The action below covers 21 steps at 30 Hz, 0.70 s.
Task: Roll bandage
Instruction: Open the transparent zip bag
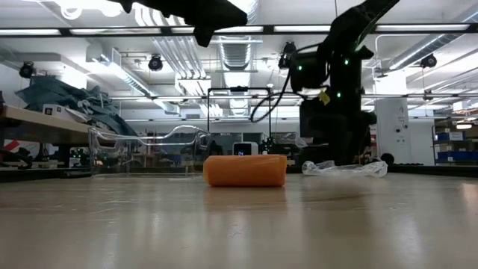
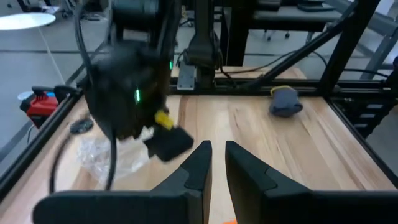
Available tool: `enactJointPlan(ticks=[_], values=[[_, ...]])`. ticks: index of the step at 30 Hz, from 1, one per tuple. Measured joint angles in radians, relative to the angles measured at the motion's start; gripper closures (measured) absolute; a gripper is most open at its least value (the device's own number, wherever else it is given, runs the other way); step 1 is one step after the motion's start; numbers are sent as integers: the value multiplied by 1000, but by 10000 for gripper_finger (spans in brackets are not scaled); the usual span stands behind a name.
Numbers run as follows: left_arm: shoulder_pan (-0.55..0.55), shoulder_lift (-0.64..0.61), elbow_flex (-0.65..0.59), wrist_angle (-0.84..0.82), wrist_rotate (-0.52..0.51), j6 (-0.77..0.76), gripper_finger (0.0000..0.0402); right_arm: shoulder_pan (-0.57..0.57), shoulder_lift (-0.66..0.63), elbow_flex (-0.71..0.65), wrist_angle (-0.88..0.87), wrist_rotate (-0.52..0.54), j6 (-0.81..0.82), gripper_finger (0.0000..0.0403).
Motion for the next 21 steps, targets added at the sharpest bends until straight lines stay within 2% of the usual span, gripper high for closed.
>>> enactJointPlan(ticks=[7,13,21], values=[[0,-4,19,-3,0,43,365,-1,77,0,20,1,3,168],[0,-5,23,-4,0,102,365,-3,79,0,79,-22,-6,184],[0,-15,22,2,-3,159,365,-31,79,0,108,-53,-17,254]])
